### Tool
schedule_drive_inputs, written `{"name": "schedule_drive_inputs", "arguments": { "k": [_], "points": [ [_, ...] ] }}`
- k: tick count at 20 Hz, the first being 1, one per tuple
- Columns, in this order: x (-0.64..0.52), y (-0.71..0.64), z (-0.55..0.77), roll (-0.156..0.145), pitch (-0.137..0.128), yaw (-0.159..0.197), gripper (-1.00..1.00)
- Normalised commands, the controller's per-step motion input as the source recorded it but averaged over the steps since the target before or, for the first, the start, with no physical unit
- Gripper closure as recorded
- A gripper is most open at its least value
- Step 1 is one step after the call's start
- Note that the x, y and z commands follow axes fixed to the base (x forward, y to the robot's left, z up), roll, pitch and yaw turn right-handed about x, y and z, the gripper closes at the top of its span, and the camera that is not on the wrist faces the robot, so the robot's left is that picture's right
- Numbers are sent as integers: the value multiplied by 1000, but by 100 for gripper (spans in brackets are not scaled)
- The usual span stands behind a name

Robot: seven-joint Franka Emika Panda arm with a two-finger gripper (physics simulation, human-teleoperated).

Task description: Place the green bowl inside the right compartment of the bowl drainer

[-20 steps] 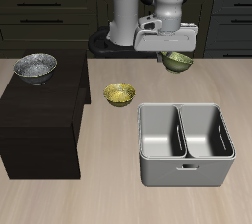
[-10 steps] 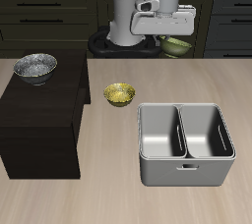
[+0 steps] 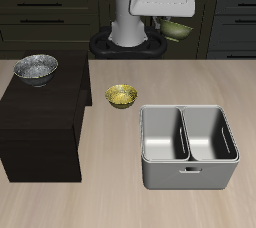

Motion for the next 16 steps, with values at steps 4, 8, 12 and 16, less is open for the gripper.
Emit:
{"name": "schedule_drive_inputs", "arguments": {
  "k": [4,8,12,16],
  "points": [
    [1,-22,-8,5,7,24,100],
    [158,-129,6,10,51,-3,100],
    [210,-254,146,4,65,-12,100],
    [195,-289,224,-30,35,-13,100]
  ]
}}
